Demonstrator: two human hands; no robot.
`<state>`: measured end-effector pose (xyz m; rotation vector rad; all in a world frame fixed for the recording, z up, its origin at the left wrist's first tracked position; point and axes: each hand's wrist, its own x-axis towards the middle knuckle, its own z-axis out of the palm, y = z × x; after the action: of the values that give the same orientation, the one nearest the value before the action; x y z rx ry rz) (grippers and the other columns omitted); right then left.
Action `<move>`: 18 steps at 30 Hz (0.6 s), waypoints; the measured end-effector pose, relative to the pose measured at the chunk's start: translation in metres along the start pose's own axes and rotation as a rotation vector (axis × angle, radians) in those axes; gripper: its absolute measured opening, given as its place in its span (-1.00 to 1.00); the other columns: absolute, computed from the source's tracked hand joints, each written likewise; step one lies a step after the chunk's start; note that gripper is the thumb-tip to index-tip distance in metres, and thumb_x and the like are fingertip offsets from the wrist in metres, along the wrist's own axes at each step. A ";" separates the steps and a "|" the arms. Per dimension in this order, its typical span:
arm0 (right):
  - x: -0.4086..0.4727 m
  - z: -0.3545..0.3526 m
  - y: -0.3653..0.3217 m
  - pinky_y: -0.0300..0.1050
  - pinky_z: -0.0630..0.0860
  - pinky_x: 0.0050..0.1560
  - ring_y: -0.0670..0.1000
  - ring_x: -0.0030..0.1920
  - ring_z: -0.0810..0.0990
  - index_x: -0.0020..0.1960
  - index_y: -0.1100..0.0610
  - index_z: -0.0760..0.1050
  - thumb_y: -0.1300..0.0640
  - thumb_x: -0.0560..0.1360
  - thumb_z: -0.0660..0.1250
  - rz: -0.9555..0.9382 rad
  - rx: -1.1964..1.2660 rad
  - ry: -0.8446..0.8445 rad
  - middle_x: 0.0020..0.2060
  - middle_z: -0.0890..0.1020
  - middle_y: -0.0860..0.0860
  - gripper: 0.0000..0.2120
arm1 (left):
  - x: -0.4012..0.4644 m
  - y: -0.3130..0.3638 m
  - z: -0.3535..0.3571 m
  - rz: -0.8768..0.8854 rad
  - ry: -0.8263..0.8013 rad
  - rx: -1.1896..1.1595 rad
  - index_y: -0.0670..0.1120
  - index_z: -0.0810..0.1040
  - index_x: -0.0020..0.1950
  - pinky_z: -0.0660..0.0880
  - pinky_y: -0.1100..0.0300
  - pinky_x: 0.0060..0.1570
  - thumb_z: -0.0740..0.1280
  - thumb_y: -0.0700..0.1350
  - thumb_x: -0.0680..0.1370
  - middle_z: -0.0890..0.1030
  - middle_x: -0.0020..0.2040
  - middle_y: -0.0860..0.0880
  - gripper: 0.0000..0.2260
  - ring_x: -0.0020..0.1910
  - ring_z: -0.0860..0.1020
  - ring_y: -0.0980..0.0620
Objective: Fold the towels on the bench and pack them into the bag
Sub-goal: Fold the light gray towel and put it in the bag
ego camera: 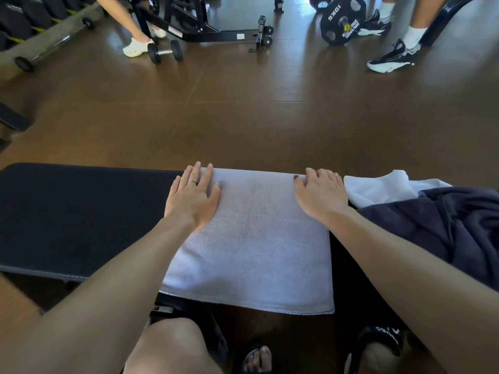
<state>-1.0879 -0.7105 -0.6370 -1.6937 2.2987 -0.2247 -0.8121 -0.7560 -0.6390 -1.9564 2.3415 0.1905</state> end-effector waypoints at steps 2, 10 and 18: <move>0.004 -0.011 0.002 0.10 0.19 0.44 0.22 0.40 0.36 0.41 0.18 0.35 -0.04 0.67 -0.02 0.059 0.059 -0.014 0.35 0.46 0.23 -0.55 | -0.001 0.004 -0.006 -0.005 0.061 0.085 0.05 -0.17 0.66 -0.19 -0.02 0.60 -0.20 0.21 0.66 -0.10 0.67 -0.06 -0.42 0.64 -0.16 -0.03; 0.020 -0.042 0.018 0.04 0.42 0.30 0.17 0.33 0.44 0.43 0.10 0.35 0.15 0.48 0.30 0.281 0.516 -0.041 0.31 0.50 0.10 -0.48 | -0.114 0.103 -0.036 0.691 0.162 -0.169 -0.07 0.46 0.13 0.40 0.08 -0.19 0.17 0.35 0.51 0.51 0.02 -0.03 -0.49 -0.13 0.48 -0.06; 0.019 -0.044 0.023 -0.16 0.37 0.02 0.03 0.09 0.48 0.27 0.08 0.49 0.26 0.44 0.36 0.203 0.597 0.033 0.18 0.55 0.02 -0.60 | -0.182 0.132 -0.009 0.928 0.049 0.250 -0.08 0.45 0.17 0.37 0.14 -0.33 0.43 0.07 0.48 0.57 0.07 -0.08 -0.63 -0.16 0.52 -0.03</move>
<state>-1.1274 -0.7232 -0.6040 -1.1573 2.1082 -0.8040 -0.9088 -0.5572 -0.5984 -0.6677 2.9278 -0.0997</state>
